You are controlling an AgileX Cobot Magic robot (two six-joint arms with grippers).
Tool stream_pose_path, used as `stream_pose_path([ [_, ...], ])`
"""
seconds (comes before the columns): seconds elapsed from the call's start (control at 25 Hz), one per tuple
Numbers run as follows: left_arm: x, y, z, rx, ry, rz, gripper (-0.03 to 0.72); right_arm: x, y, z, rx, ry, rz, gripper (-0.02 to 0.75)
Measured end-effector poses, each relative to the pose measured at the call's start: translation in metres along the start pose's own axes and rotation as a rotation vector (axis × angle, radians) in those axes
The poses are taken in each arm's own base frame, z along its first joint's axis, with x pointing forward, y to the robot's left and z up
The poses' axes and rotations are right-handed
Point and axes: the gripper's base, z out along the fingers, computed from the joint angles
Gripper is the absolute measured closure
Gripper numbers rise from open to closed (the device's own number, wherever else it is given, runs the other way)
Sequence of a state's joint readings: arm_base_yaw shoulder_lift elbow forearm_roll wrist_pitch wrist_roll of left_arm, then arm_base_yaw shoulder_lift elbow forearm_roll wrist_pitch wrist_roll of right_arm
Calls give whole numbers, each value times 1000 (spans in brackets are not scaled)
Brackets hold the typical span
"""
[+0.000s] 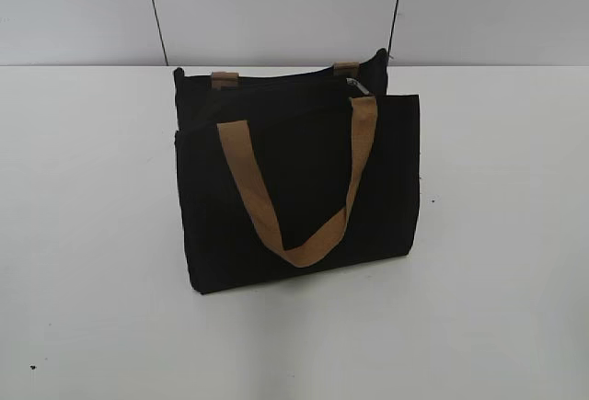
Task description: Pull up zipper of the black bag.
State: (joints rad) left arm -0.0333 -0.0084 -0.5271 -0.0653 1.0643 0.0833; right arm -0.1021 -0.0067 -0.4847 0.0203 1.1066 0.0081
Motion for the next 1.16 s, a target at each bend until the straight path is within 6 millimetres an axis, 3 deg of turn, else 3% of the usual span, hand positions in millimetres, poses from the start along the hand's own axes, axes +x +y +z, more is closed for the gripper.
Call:
stream_pose_path([
  [0.56, 0, 0, 0, 0, 0, 0, 326, 0, 0, 0, 0, 0, 0, 179],
  [1.16, 0, 0, 0, 0, 0, 0, 439, 0, 0, 0, 0, 0, 0, 179],
])
